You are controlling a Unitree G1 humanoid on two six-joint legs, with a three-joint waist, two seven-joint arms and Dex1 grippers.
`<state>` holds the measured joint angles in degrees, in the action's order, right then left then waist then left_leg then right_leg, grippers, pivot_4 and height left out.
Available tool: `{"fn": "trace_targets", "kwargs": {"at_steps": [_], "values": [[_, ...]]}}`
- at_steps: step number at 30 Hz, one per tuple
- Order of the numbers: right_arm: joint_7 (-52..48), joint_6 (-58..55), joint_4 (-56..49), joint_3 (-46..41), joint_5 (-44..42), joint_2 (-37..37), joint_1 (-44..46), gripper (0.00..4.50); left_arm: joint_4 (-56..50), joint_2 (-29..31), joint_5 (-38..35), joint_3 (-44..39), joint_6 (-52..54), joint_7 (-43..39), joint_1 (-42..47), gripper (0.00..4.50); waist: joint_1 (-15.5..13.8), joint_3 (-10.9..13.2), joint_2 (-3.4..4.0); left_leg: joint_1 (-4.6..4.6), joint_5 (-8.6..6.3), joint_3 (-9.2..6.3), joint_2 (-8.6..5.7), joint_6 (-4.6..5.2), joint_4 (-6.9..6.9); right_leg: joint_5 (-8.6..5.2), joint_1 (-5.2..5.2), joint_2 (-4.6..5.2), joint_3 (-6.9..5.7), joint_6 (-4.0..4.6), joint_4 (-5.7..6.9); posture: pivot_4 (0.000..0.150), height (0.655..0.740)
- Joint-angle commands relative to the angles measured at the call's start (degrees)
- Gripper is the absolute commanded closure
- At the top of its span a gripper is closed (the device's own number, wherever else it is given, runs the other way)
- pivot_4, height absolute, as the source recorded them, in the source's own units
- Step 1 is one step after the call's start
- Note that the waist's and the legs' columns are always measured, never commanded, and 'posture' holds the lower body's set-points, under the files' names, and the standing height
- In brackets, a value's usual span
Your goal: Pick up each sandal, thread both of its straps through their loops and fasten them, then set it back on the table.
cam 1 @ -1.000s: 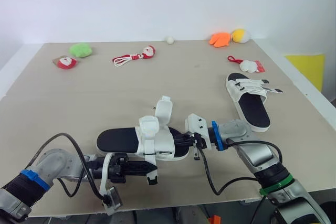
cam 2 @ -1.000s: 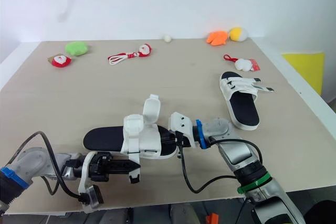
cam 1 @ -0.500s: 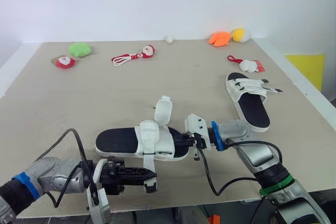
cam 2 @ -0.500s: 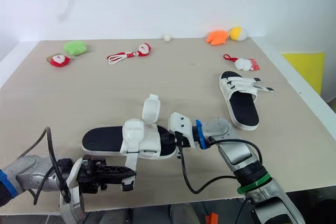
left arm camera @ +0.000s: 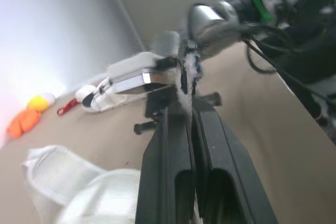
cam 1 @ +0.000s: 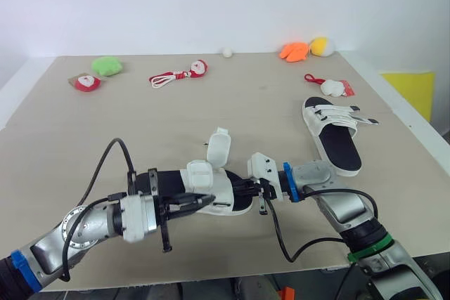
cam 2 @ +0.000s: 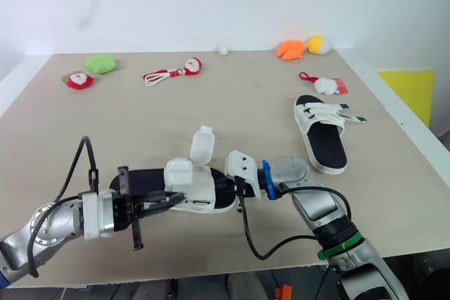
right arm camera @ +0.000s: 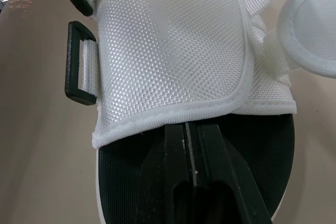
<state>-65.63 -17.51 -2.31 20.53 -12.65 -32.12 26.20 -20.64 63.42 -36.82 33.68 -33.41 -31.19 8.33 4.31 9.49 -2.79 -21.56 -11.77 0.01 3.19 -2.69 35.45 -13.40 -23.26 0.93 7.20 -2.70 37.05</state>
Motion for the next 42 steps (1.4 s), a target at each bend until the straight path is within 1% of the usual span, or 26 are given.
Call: {"fn": "trace_targets", "kwargs": {"at_steps": [1, 4, 7, 9, 11, 15, 20, 24, 27, 29, 33, 36, 42], "values": [[0.8, -1.0, 2.2, 1.4, 2.9, -0.5, -1.2, 4.50, -4.7, -1.9, -10.7, -6.5, 10.3, -3.2, -0.2, 4.48, 0.0, 0.0, -0.03, 0.00, 0.00, 0.00, 0.00, 0.00, 0.00, 0.00, 0.00, 0.00, 0.00, 0.00, 0.00, 0.150, 0.7400], [0.8, -1.0, 2.2, 1.4, 2.9, -0.5, -1.3, 4.50, -7.5, -4.2, -18.3, -11.3, 21.7, -3.1, 3.2, 4.48, 0.0, 0.1, -0.11, -0.01, 0.00, -0.03, 0.00, -0.01, 0.01, -0.01, -0.02, -0.03, -0.01, 0.01, 0.00, 0.150, 0.7400], [0.9, -0.8, 2.3, 1.5, 3.1, -0.4, -1.4, 4.50, -8.3, -6.5, -23.5, -14.9, 31.2, -3.9, 6.6, 4.48, 0.0, 0.1, -0.13, -0.03, 0.00, -0.05, -0.01, -0.01, 0.05, -0.01, -0.02, -0.05, 0.00, 0.01, 0.00, 0.150, 0.7400], [1.0, -0.6, 2.5, 1.6, 3.2, -0.3, -1.3, 4.50, -7.7, -7.6, -25.6, -16.4, 36.2, -4.9, 8.5, 4.48, 0.1, 0.1, -0.11, -0.03, -0.03, -0.06, -0.04, -0.05, 0.05, -0.02, -0.02, -0.06, 0.02, 0.01, -0.02, 0.150, 0.7400], [1.3, 0.2, 2.9, 1.9, 4.1, -0.4, -1.1, 4.50, -5.3, -9.5, -26.2, -17.7, 40.4, -4.9, 10.8, 4.48, 0.1, 0.2, -0.16, -0.05, -0.05, -0.09, -0.03, -0.10, 0.05, -0.02, -0.03, -0.09, 0.02, 0.00, -0.02, 0.150, 0.7400], [1.8, 2.1, 3.1, 2.6, 6.0, -0.8, -1.1, 4.50, -1.0, -15.3, -27.1, -21.8, 48.6, -2.6, 13.8, 4.48, 0.1, 0.2, -0.18, -0.10, -0.06, -0.22, -0.06, -0.10, 0.16, -0.04, -0.02, -0.17, 0.02, -0.02, -0.02, 0.150, 0.7400], [2.7, 6.3, 3.5, 4.1, 10.1, -2.0, -0.6, 4.50, 2.5, -18.6, -29.9, -25.3, 59.9, -3.2, 14.8, 4.48, 0.1, 0.2, -0.19, -0.23, -0.06, -0.34, -0.09, -0.10, 0.19, -0.05, -0.03, -0.19, 0.01, -0.04, -0.02, 0.150, 0.7400], [3.4, 9.5, 4.0, 4.9, 13.4, -2.8, -0.2, 4.50, 3.8, -19.2, -31.6, -27.7, 68.0, -4.9, 15.0, 4.48, 0.2, 0.2, -0.20, -0.25, -0.06, -0.41, -0.09, -0.10, 0.19, -0.05, -0.05, -0.23, 0.00, -0.04, -0.02, 0.150, 0.7400], [3.4, 9.6, 3.8, 4.8, 13.3, -2.7, -0.1, 4.50, 5.0, -20.4, -32.4, -29.9, 72.0, -5.5, 15.7, 4.48, 0.2, 0.2, -0.21, -0.25, -0.05, -0.50, -0.10, -0.10, 0.26, -0.04, -0.05, -0.28, 0.00, -0.03, -0.02, 0.150, 0.7400], [3.4, 9.5, 3.6, 4.7, 13.3, -2.5, -0.1, 4.50, 6.2, -20.2, -34.5, -31.3, 76.1, -7.1, 16.3, 4.48, 0.2, 0.2, -0.21, -0.25, -0.05, -0.58, -0.12, -0.11, 0.33, -0.04, -0.06, -0.31, 0.00, -0.03, -0.02, 0.150, 0.7400], [3.7, 9.9, 3.7, 4.9, 14.0, -2.7, -0.2, 4.50, 11.1, -21.6, -32.4, -33.1, 79.6, -7.9, 18.5, 4.48, 0.2, 0.2, -0.21, -0.22, -0.05, -0.73, -0.21, -0.11, 0.41, -0.05, -0.14, -0.31, 0.00, -0.03, -0.03, 0.150, 0.7400], [4.0, 10.5, 3.8, 5.5, 15.5, -3.2, -0.2, 4.50, 14.9, -22.0, -29.4, -33.1, 81.7, -9.6, 20.5, 4.48, 0.3, 0.2, -0.22, -0.22, -0.05, -0.77, -0.23, -0.11, 0.42, -0.05, -0.12, -0.31, 0.00, -0.03, -0.05, 0.150, 0.7400], [4.4, 10.5, 3.3, 5.5, 15.7, -3.2, -0.5, 4.50, 21.3, -23.9, -29.3, -34.3, 88.0, -12.8, 24.4, 4.48, 0.3, 0.1, -0.22, -0.22, -0.05, -1.03, -0.29, -0.12, 0.41, -0.05, -0.12, -0.40, -0.02, -0.03, -0.05, 0.150, 0.7400]]}}
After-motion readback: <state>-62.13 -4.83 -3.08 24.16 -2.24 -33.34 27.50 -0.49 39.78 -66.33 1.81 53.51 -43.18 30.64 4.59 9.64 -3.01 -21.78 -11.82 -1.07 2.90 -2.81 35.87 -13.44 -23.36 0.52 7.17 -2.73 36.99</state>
